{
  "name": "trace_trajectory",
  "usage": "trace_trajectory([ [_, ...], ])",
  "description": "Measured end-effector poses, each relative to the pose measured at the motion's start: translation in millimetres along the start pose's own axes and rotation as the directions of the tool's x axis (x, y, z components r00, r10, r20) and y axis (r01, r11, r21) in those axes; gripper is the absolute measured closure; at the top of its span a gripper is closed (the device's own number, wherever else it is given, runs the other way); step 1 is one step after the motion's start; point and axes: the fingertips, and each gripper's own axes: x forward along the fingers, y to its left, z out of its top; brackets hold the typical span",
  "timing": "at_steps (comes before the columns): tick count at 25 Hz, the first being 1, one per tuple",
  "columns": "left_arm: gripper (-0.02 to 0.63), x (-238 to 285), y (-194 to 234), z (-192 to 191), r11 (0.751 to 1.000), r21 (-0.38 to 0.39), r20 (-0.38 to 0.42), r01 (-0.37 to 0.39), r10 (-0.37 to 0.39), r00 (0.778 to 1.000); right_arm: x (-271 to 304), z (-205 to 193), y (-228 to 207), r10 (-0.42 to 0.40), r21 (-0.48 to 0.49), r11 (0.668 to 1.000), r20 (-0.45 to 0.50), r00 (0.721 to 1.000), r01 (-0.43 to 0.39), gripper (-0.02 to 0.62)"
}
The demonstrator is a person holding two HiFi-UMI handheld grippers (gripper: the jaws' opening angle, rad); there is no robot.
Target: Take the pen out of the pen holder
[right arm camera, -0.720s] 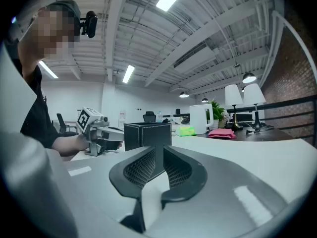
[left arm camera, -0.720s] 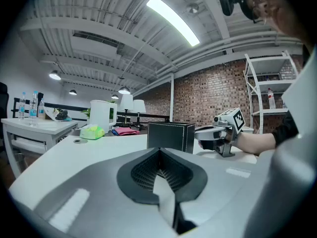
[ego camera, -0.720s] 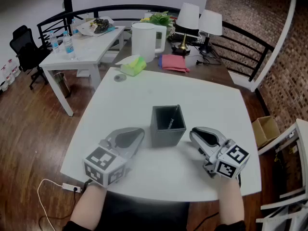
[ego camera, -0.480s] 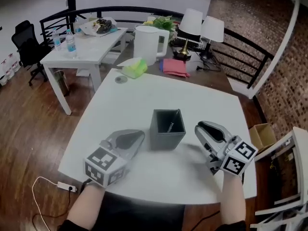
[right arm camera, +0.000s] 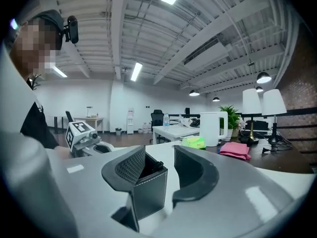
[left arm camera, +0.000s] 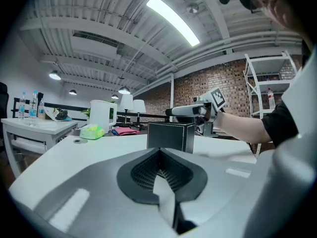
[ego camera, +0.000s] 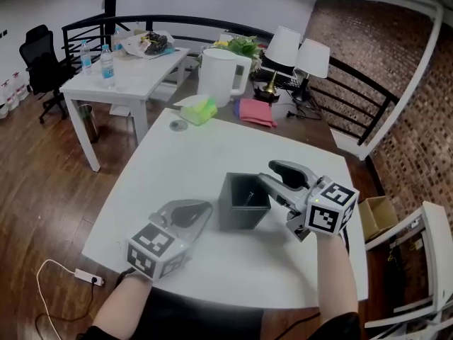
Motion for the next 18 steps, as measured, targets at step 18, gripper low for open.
trace_trajectory([
  [18, 0.604, -2, -2, 0, 1.0, 0.002, 0.001, 0.004, -0.004, 1.0, 6, -7, 36, 0.098, -0.147, 0.983, -0.103, 0.99, -0.113, 0.52],
])
